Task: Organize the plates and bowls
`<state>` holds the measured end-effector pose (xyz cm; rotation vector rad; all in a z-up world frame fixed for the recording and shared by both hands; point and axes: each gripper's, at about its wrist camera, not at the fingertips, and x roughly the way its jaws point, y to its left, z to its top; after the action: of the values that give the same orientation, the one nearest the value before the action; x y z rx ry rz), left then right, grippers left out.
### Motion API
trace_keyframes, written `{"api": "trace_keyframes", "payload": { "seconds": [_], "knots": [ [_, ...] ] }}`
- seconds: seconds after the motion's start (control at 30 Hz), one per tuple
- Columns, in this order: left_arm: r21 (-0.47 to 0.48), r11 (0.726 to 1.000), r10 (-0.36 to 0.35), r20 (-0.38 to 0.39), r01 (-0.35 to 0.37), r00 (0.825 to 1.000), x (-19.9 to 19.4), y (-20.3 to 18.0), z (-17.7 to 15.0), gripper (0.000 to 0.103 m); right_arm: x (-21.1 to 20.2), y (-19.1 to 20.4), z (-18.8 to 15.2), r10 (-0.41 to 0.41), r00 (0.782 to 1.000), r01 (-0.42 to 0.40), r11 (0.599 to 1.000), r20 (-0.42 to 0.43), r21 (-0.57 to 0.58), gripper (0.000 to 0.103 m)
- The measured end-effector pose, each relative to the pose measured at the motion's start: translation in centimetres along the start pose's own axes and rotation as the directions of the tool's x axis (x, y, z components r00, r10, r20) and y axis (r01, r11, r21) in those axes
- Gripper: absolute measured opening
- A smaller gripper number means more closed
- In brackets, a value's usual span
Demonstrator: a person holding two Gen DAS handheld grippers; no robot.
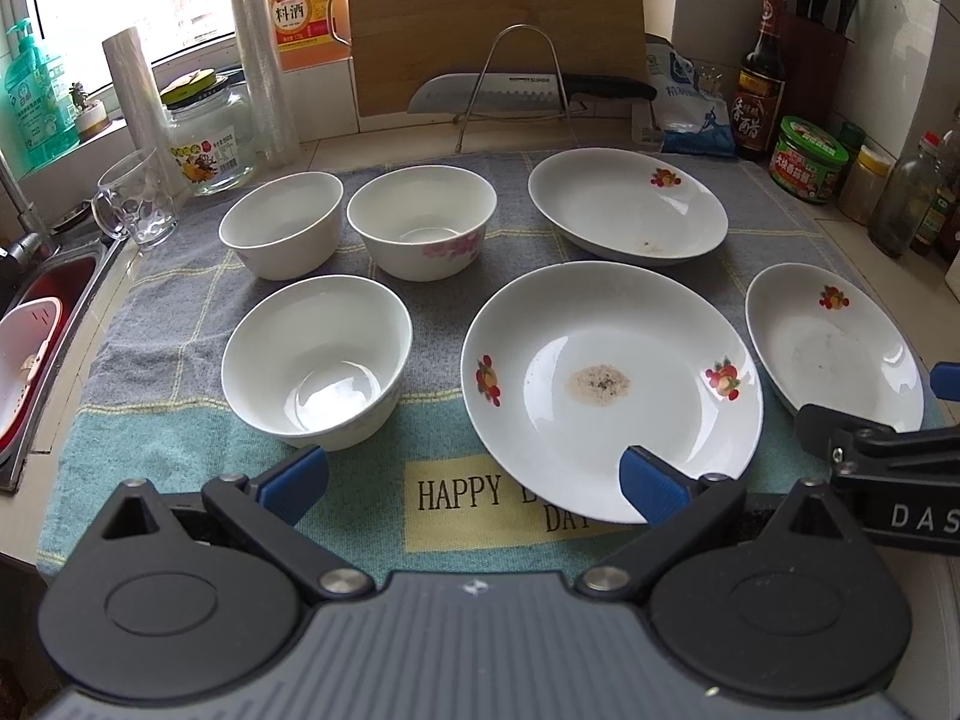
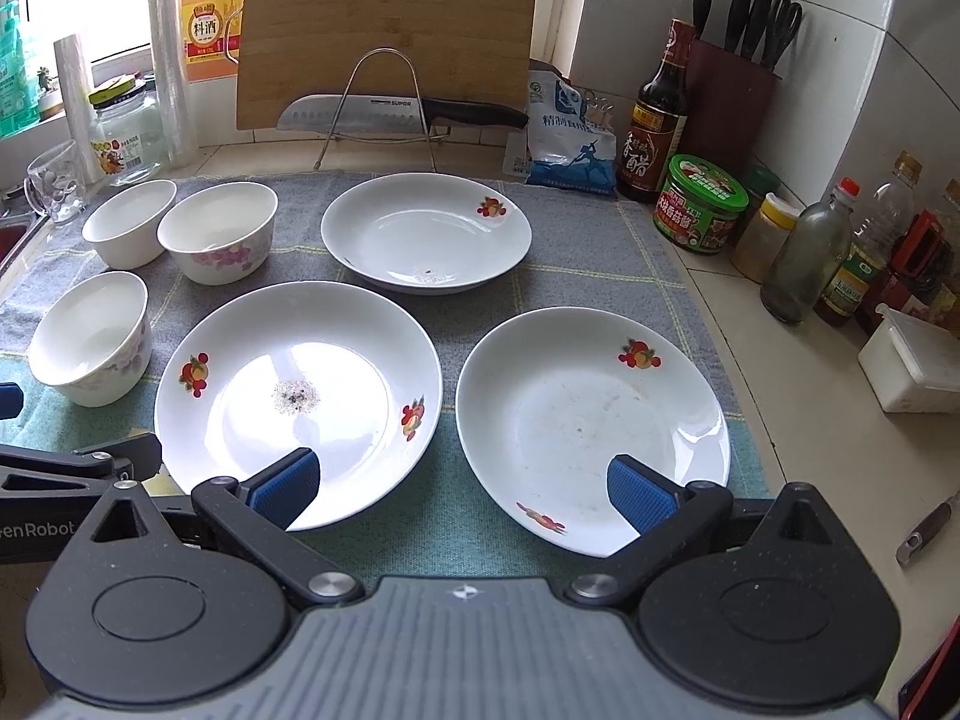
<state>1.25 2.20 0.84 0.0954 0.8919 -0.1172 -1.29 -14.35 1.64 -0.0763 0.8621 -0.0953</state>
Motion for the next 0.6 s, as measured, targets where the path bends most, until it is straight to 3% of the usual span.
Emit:
{"api": "trace_keyframes", "payload": {
  "seconds": [0.37,0.6],
  "knots": [
    [0.1,0.989,-0.11,0.029,0.107,0.993,0.7,0.8,0.4,0.102,-0.7,-0.6,-0.9,-0.031,0.996,0.028,0.999,0.081,0.036,0.103],
    [0.184,0.972,-0.151,0.022,0.144,0.988,1.1,0.6,0.6,0.102,0.0,-2.2,-3.1,-0.087,0.994,0.083,0.994,0.071,0.068,0.103]
  ]
}}
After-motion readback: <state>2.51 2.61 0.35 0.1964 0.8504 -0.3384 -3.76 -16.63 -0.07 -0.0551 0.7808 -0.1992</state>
